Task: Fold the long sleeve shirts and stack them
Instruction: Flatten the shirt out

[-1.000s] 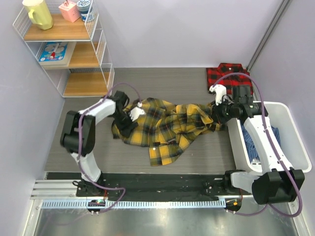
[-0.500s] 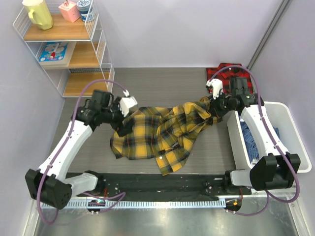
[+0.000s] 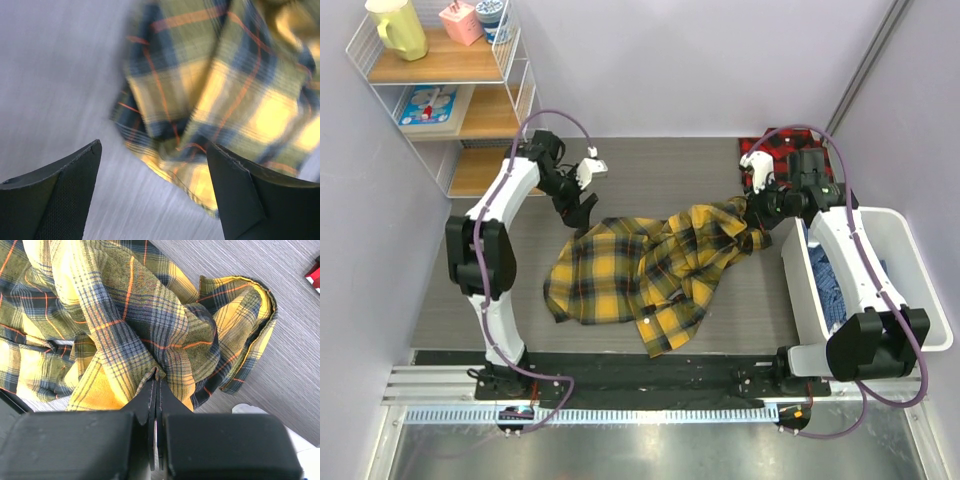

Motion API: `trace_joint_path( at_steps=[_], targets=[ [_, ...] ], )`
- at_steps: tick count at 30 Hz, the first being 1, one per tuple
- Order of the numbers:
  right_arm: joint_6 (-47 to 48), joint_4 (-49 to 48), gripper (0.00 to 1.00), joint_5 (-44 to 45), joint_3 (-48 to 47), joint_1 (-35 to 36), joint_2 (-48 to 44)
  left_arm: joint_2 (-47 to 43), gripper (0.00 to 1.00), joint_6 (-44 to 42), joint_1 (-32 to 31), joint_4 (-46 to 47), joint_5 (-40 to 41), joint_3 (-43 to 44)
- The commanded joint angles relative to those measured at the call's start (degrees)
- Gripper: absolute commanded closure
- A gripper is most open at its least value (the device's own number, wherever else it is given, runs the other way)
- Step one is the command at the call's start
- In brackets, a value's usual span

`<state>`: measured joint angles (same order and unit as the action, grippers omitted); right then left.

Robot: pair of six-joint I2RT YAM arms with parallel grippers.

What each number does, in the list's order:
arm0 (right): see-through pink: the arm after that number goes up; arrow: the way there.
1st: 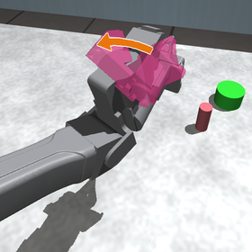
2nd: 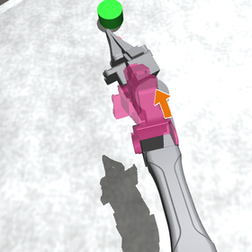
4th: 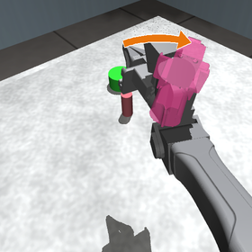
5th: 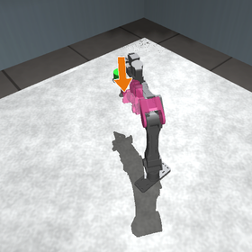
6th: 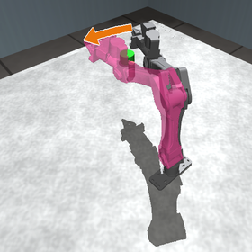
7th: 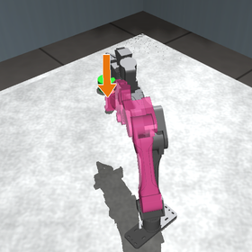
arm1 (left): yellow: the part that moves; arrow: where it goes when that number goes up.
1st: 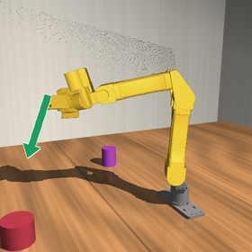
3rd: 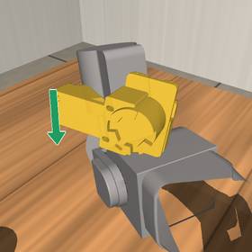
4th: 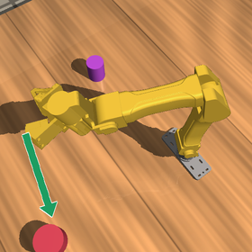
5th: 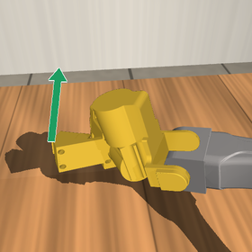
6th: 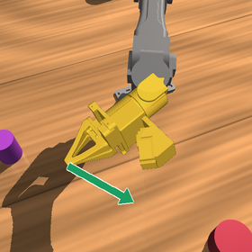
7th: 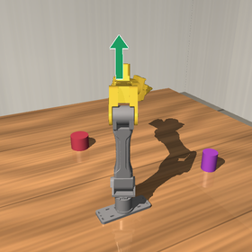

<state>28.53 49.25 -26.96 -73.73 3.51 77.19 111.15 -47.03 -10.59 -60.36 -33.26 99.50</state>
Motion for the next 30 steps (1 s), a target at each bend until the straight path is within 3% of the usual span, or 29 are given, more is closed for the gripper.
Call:
trace_joint_path(
  at_steps=[1, 6, 15, 18, 19, 23, 24, 25, 30],
  targets=[
    [-0.6, -1.3, 0.99, -0.3, -2.6, -0.3, 0.3, 1.5, 0.16, -14.4, 0.0, -14.6, -7.6, 3.3],
    [-0.5, -1.0, 0.99, 0.7, -2.6, -0.3, 0.6, 8.1, 0.17, -20.7, 0.0, -19.7, -7.4, 5.0],
    [-0.7, -0.9, 0.99, 0.9, -2.3, -0.3, 0.7, 10.3, 0.22, -19.6, 0.0, -11.4, -4.5, 0.7],
    [-1.1, -0.9, 0.99, 0.9, -2.6, -0.3, 0.7, 9.5, 0.35, -19.7, 0.3, -12.8, -2.9, -0.3],
    [-1.6, -1.0, 0.99, 0.9, -2.5, -0.3, 0.2, 5.8, 0.59, -19.8, 1.4, -14.6, -3.3, -2.5],
    [-2.5, -1.4, 0.99, 1.3, -1.7, -0.8, -0.8, 0.8, 0.85, -20.6, 3.3, -18.1, -4.9, -5.0],
    [-2.7, -1.5, 0.99, 1.4, -1.7, -1.0, -1.3, -0.1, 0.95, -20.5, 3.6, -18.7, -4.7, -5.4],
    [-2.8, -1.6, 0.99, 1.5, -1.7, -1.3, -1.6, -0.8, 0.99, -19.2, 3.7, -18.5, -4.6, -5.7],
    [-4.8, -2.3, 0.99, 1.6, -2.9, -2.2, -2.8, -6.0, 1.00, -12.0, 5.9, -13.8, -3.6, -5.6]
  ],
)
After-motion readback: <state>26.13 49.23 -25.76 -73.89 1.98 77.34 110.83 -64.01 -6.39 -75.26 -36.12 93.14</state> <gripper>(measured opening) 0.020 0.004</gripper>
